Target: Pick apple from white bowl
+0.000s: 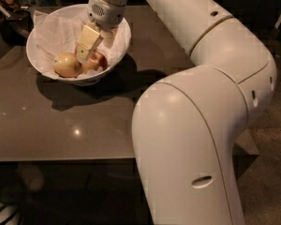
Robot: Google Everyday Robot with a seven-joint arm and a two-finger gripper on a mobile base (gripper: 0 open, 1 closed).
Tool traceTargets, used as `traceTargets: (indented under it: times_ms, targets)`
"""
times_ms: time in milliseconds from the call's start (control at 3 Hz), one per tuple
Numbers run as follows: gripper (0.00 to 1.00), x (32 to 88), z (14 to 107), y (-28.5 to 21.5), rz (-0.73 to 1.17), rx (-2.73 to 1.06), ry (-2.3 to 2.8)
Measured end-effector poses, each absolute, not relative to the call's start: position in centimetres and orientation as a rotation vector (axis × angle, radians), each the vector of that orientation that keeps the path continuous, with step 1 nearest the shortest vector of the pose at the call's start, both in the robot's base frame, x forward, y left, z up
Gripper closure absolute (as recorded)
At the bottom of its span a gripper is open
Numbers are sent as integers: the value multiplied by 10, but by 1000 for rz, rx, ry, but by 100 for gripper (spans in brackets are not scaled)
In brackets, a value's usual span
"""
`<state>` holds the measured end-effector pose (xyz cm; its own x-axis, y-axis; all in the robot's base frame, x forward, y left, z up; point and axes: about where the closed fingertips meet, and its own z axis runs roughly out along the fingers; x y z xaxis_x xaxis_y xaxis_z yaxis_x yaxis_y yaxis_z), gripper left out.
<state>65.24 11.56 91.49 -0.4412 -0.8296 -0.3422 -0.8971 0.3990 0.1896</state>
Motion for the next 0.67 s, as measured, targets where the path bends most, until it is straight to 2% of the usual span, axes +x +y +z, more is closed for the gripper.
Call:
traceTargets:
  times_ms: [333, 667]
  targets:
    - [18, 649, 912, 115, 511, -1556, 2457]
    - [16, 648, 909, 115, 503, -1574, 2451]
